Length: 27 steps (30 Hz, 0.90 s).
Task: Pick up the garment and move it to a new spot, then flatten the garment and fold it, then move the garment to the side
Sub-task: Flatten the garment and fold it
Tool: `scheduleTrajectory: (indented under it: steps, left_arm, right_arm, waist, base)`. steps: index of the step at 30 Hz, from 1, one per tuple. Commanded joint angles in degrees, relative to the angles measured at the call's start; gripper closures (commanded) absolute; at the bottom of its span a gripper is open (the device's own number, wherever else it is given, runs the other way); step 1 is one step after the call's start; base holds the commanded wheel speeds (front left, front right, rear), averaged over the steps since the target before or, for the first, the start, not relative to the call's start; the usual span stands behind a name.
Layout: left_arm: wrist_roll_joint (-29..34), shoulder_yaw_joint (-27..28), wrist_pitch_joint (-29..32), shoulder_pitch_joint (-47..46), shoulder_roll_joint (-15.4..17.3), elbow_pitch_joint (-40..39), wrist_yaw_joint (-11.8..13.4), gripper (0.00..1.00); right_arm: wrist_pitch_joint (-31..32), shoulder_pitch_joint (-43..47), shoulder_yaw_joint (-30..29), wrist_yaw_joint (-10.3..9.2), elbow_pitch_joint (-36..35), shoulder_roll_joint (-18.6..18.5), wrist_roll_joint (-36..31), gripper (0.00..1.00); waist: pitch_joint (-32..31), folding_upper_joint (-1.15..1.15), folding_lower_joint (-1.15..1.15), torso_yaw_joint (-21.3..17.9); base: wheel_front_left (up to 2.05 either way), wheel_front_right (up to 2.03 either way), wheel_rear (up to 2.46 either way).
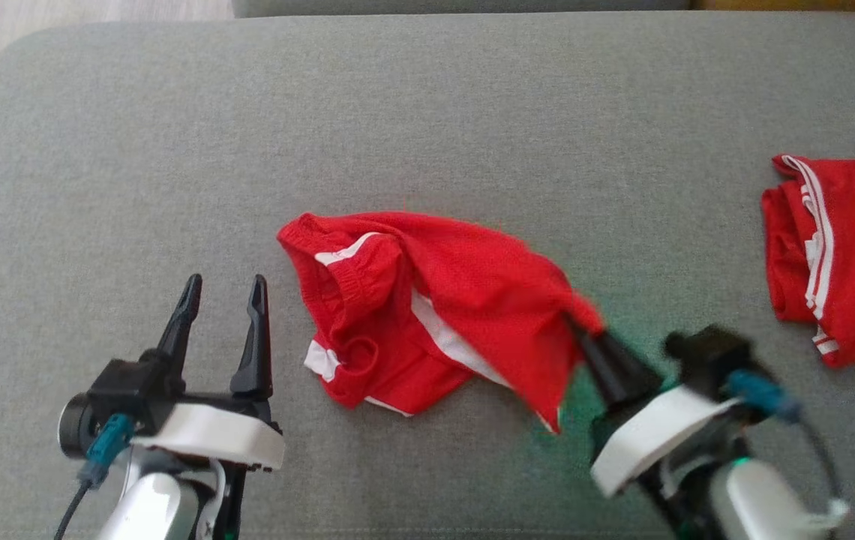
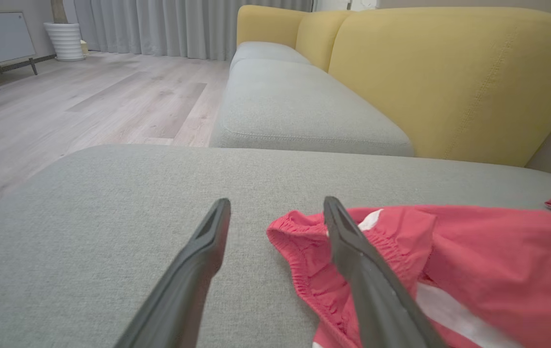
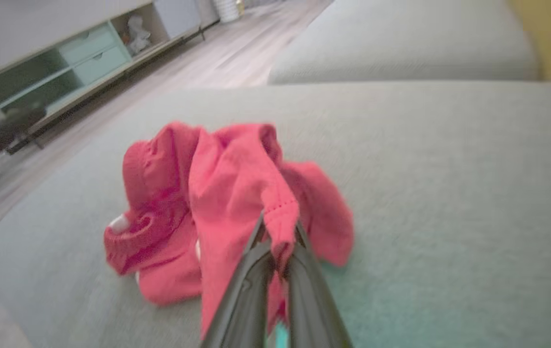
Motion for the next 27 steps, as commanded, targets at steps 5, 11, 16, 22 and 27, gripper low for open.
scheduleTrajectory:
  steps: [5,11,16,22,27]
  left_arm:
    - [0.4,2.0,-0.8,-3.6,0.2,-1.3,-0.9,0.0]
    - [0.8,1.2,-0.8,-5.2,-0.3,-1.2,-1.7,0.0]
    - [1.2,0.6,-0.9,-7.1,-1.2,-0.7,-2.5,0.0]
    - [1.5,0.2,-1.0,-8.1,-2.1,0.3,-3.1,0.0]
    - [1.6,0.4,-1.0,-7.9,-2.4,1.2,-3.4,0.0]
  right_arm:
    - [0.1,-4.4,-8.2,0.37,-6.3,1.4,-0.3,1.0]
    - [1.2,-12.0,-16.7,0.37,-2.0,1.8,1.0,1.0]
    - [2.5,-19.9,-19.6,0.37,8.6,0.2,2.8,1.0]
    - [0.8,-25.8,-20.5,0.37,19.9,-0.8,4.2,0.0]
    - [-4.0,-26.7,-19.2,0.37,23.3,-1.6,5.0,0.0]
  waist:
    - [0.0,0.0,0.0,-0.2]
    - [2.4,0.0,0.0,1.1]
    - [5.1,0.0,0.0,2.6]
    - [6.3,0.0,0.0,3.4]
    - [5.6,0.0,0.0,2.8]
  base:
    - [0.0,0.0,0.0]
    - [0.0,0.0,0.0]
    - [0.0,0.0,0.0]
    - [0.0,0.0,0.0]
    - [0.0,0.0,0.0]
